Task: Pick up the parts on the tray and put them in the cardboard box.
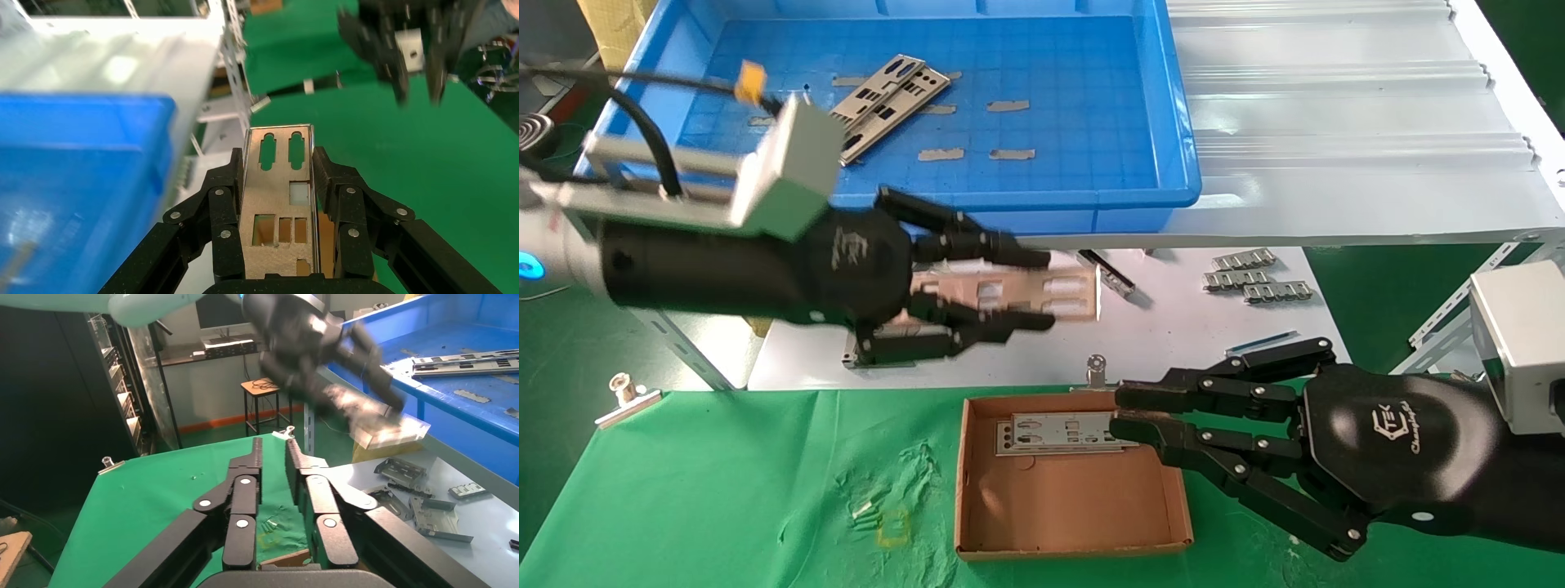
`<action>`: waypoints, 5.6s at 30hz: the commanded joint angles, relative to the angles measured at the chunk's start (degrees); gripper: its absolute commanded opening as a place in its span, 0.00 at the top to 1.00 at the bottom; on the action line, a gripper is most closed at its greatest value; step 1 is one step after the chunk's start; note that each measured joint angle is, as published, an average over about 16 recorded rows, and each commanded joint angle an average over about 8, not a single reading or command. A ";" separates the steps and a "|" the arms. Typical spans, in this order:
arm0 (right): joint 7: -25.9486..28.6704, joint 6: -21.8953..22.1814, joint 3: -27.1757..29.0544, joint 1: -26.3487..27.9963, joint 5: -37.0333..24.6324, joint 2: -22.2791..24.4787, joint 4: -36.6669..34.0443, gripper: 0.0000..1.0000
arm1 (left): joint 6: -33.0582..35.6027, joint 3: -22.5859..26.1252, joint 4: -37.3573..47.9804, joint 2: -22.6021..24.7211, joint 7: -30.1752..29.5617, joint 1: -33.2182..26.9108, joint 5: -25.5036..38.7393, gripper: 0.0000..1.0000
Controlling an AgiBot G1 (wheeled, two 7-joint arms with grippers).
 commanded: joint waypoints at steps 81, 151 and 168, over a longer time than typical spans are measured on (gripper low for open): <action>0.00 0.01 -0.01 -0.01 0.01 0.00 -0.01 0.00 | -1.23 4.30 27.20 15.49 27.31 16.81 -6.84 0.00; -0.01 0.03 -0.01 -0.03 0.03 0.01 -0.02 0.00 | -4.22 -23.89 -37.89 -23.14 -14.46 38.67 -17.61 0.00; -0.01 0.03 -0.01 -0.03 0.03 0.01 -0.02 0.00 | -4.22 -23.27 -36.51 -22.32 -13.95 38.18 -17.34 0.00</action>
